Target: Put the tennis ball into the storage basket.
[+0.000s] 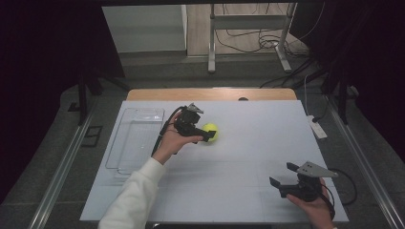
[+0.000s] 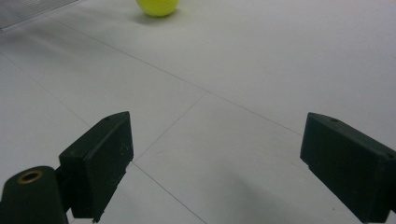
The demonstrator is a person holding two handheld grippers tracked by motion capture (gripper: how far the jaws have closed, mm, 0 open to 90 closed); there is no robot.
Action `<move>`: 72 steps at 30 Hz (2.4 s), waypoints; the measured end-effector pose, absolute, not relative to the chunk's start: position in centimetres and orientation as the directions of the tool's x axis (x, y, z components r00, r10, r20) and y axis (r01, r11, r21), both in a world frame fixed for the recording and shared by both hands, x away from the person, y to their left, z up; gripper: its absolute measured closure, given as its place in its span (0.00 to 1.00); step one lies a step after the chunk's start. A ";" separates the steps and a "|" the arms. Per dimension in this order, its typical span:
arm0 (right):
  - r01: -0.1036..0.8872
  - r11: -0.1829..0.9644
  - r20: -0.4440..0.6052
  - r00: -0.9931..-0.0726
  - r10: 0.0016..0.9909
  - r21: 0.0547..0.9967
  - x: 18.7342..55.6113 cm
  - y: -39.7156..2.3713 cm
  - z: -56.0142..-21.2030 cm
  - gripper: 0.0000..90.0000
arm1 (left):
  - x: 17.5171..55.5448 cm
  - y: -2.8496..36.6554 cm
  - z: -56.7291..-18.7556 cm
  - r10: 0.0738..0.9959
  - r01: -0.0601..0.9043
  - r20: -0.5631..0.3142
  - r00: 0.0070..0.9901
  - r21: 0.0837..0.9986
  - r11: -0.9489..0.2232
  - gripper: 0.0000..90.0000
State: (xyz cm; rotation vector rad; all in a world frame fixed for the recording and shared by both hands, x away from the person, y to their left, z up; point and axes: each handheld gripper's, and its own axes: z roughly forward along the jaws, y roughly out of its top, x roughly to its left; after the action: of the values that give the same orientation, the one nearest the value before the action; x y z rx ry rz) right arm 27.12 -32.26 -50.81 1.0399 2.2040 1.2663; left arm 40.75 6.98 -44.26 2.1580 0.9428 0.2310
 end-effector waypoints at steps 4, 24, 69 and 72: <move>0.407 0.314 0.029 -0.647 0.762 0.858 27.1 -32.3 -50.8 0.11 | 41.2 6.9 -44.5 0.699 0.563 -0.128 0.704 0.701 -0.438 0.12; 0.409 0.314 0.030 -0.647 0.762 0.857 27.1 -32.3 -50.8 0.11 | 43.4 5.7 -45.2 0.707 0.588 -0.135 0.695 0.673 -0.449 0.12; 0.411 0.311 0.033 -0.646 0.763 0.857 27.2 -32.4 -50.9 0.11 | 45.9 4.6 -49.1 0.741 0.681 -0.177 0.648 0.570 -0.460 0.07; 0.411 0.311 0.033 -0.646 0.762 0.857 27.2 -32.4 -50.9 0.11 | 45.9 4.5 -49.3 0.748 0.683 -0.171 0.642 0.570 -0.456 0.07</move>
State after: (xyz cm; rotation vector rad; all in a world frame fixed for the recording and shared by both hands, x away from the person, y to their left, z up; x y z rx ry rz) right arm 27.17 -32.43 -50.88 1.0466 2.2051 1.2703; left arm 45.95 4.48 -49.33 2.2501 1.1101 0.1376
